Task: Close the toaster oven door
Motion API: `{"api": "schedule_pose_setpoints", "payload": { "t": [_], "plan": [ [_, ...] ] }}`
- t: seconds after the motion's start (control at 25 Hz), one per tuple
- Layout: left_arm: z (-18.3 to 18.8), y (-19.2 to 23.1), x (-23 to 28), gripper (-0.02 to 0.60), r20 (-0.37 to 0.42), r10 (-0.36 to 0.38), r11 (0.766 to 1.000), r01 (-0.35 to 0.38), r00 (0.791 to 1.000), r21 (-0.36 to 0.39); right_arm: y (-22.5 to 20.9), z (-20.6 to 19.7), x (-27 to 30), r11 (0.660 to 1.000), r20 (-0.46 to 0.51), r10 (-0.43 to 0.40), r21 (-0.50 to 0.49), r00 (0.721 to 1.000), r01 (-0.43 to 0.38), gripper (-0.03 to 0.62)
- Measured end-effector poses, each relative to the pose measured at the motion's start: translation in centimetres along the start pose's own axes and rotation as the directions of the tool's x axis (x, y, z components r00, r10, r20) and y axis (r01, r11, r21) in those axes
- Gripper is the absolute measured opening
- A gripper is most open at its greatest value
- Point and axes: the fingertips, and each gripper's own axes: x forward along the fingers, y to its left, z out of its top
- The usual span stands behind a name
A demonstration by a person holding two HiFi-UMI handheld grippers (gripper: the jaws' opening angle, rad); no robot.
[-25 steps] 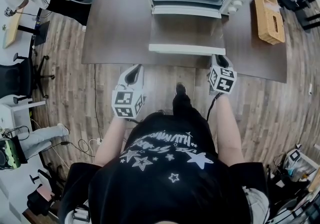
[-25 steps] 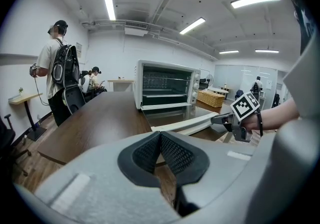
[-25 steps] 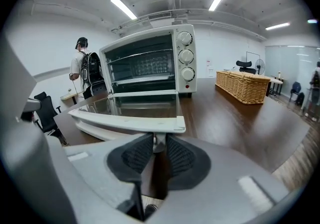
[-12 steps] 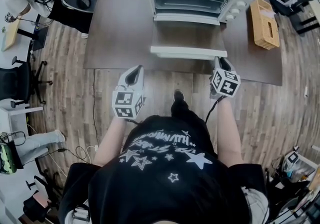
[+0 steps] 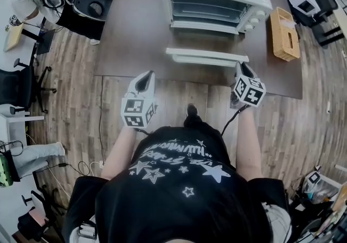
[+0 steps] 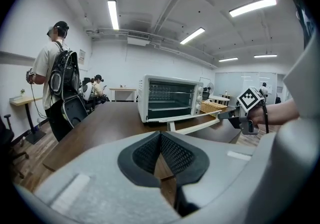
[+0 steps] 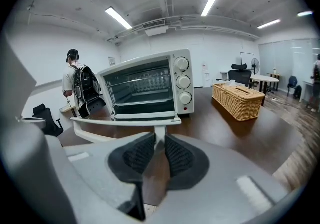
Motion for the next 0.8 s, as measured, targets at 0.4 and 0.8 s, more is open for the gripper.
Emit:
{"api": "schedule_pose_setpoints", "payload": {
  "t": [0.4,0.8],
  "plan": [
    [1.8,0.5,0.2,0.009,0.041,0.018,1.0,-0.018,0.999,-0.002,0.0,2.2,-0.5,1.0,0.025,-0.001,0.014,1.0,0.0,0.069],
    [2.7,0.2,1.2,0.009,0.049,0.012,1.0,-0.012,0.999,0.002,0.4,4.8,-0.7,1.0,0.073,0.019,0.015,0.997,-0.02,0.069]
  ]
}}
